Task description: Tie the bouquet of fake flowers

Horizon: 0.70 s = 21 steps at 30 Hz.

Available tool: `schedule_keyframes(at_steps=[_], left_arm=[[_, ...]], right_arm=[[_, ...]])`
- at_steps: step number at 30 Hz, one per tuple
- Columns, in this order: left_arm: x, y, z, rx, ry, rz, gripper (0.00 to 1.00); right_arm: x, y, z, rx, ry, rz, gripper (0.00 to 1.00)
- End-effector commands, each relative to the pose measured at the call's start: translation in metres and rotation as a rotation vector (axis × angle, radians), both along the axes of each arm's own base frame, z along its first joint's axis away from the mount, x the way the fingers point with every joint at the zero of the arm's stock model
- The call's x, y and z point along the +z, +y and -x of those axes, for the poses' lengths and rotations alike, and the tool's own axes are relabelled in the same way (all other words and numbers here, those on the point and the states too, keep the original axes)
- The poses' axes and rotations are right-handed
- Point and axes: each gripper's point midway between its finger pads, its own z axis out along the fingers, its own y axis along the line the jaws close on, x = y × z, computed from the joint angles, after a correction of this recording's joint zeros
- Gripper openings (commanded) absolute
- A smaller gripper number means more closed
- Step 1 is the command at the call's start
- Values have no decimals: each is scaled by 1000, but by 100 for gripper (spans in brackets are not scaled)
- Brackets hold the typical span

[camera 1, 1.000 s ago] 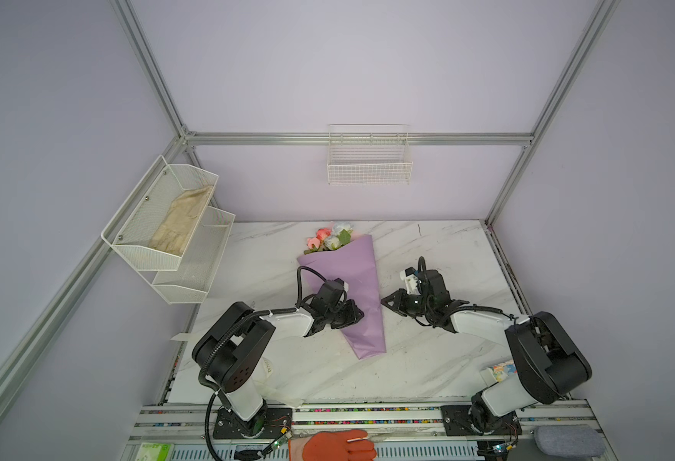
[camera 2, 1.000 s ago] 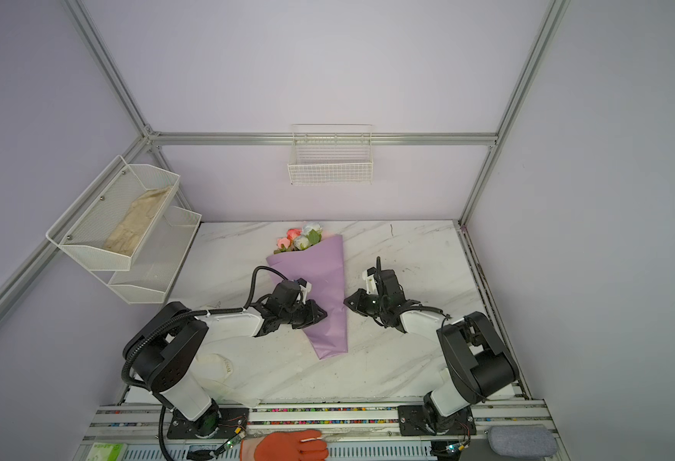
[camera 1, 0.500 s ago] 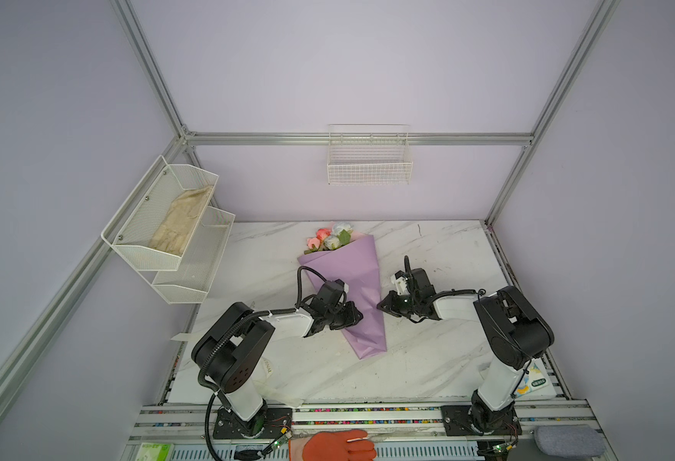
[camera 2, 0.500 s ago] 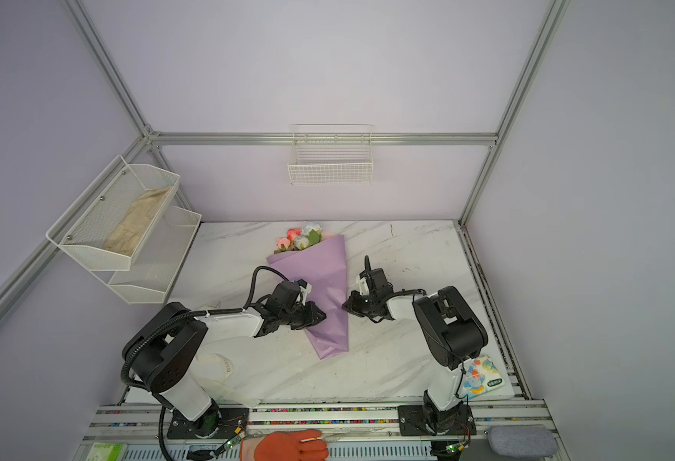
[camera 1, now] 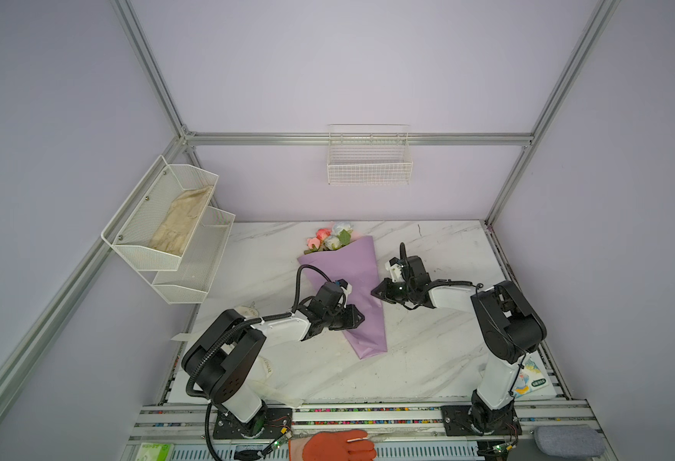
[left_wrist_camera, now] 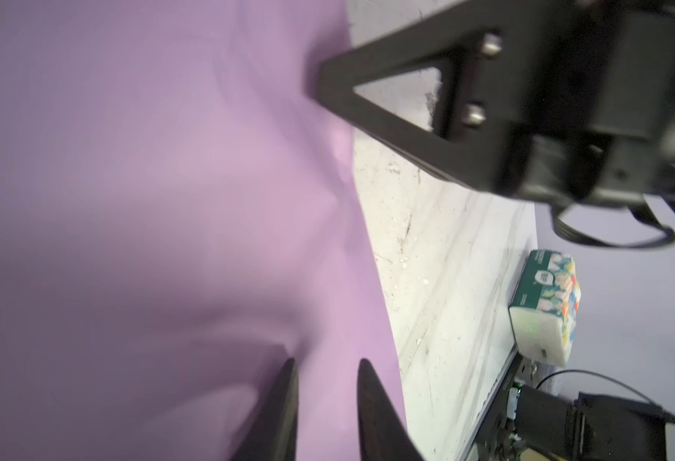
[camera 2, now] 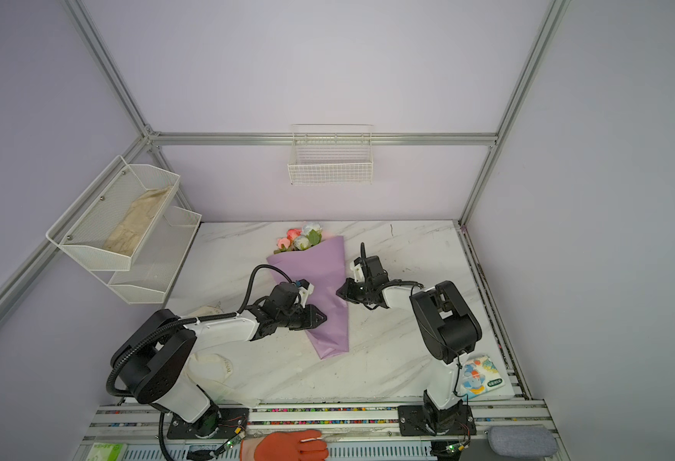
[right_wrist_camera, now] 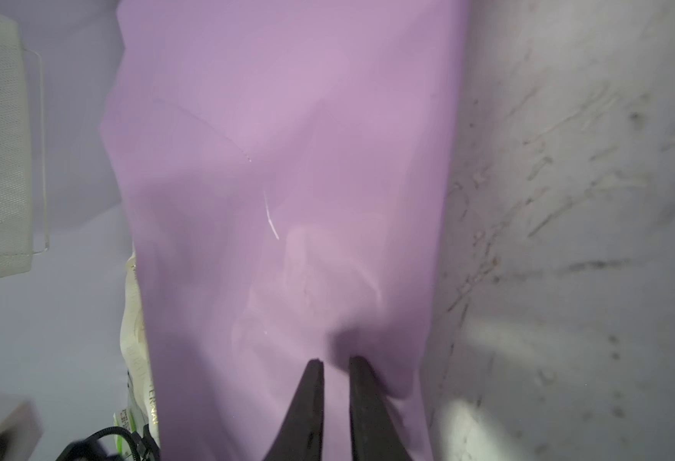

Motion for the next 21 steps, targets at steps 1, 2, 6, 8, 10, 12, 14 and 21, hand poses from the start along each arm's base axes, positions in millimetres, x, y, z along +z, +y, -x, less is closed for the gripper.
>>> schedule_keyframes(at_steps=[1, 2, 6, 8, 10, 12, 14, 21], left_arm=[[48, -32, -1, -127, -155, 40, 30], [47, -37, 1, -154, -150, 31, 30], [24, -53, 11, -250, -73, 11, 29], [13, -56, 20, -280, -44, 2, 28], [4, -55, 27, -293, -25, -8, 28], [-7, -53, 33, -301, -1, -24, 27], [-20, -48, 39, -306, 17, -49, 26], [-50, -30, 60, -293, 78, -82, 20]], right_arm=[[3, 5, -5, 15, -12, -9, 17], [5, 5, -5, 13, -16, -12, 17], [8, 6, -6, 16, -22, -17, 17], [9, 5, -7, 15, -25, -15, 17], [10, 4, -8, 13, -30, -11, 17], [10, 3, -9, 14, -31, -9, 17], [9, 0, -11, 6, -30, -6, 18], [0, -15, -24, -8, -33, 10, 18]])
